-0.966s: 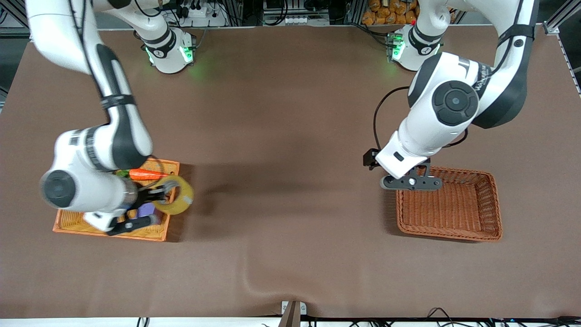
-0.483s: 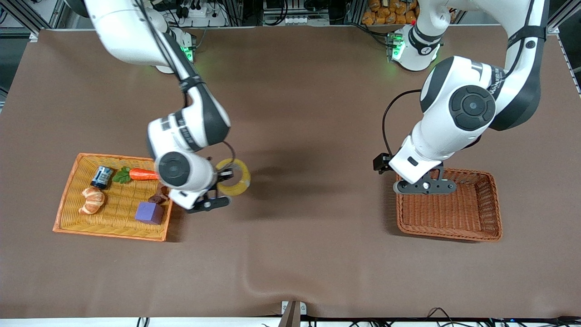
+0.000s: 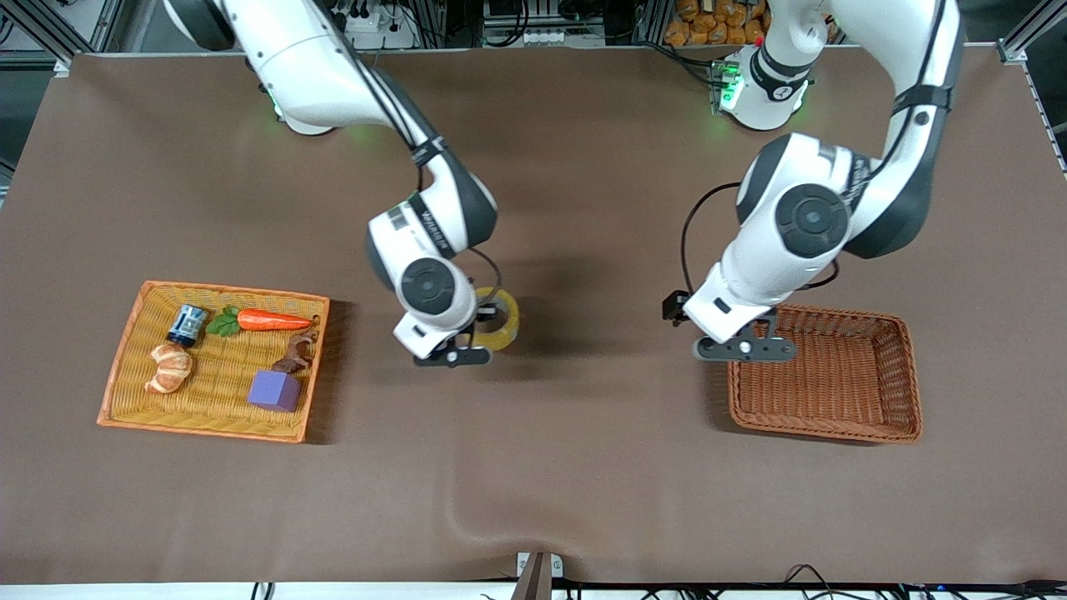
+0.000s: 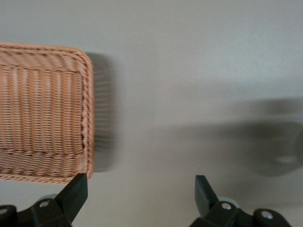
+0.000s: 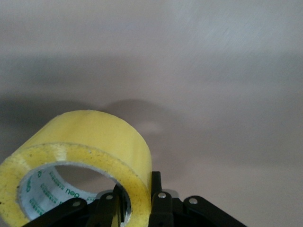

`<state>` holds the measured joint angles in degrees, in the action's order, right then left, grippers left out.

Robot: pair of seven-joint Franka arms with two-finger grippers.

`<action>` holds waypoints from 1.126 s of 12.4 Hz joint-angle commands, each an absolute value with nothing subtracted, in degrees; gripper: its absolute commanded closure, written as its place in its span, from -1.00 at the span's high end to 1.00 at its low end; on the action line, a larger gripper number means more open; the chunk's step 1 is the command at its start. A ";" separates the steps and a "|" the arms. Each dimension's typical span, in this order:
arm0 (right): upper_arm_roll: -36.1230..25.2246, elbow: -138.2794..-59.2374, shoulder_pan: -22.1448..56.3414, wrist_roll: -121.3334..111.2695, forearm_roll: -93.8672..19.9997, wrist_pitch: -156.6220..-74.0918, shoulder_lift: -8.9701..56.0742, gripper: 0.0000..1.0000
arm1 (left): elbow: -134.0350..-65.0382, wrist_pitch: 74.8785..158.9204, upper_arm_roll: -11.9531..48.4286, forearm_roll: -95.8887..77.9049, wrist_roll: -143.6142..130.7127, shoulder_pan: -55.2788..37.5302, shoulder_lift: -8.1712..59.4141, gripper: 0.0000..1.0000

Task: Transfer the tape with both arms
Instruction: 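Carry the tape with the right gripper while the left gripper approaches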

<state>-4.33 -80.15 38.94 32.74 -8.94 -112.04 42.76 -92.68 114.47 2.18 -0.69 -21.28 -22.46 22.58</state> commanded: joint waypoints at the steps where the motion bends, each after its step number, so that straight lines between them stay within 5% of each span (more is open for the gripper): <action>1: -5.19 -78.66 43.23 43.56 -10.63 -114.94 45.34 -1.00 | -97.89 120.04 2.11 -0.79 -21.88 -22.94 22.41 1.00; 6: -5.19 -76.92 43.16 50.80 -10.81 -122.41 49.03 -1.00 | -100.46 122.52 2.11 -0.79 -21.71 -22.76 22.58 1.00; 7: -5.19 -76.82 43.15 51.24 -10.72 -124.61 49.74 0.50 | -100.81 123.91 2.20 -0.79 -21.80 -22.94 22.67 1.00; 8: -5.27 -76.90 43.76 51.15 -10.64 -126.19 49.92 1.00 | -100.98 125.23 2.28 -0.88 -22.06 -23.37 23.02 1.00; 14: -5.54 -70.59 38.08 45.13 -10.90 -109.72 44.75 1.00 | -97.23 129.02 2.37 -3.69 -35.48 -28.82 27.85 1.00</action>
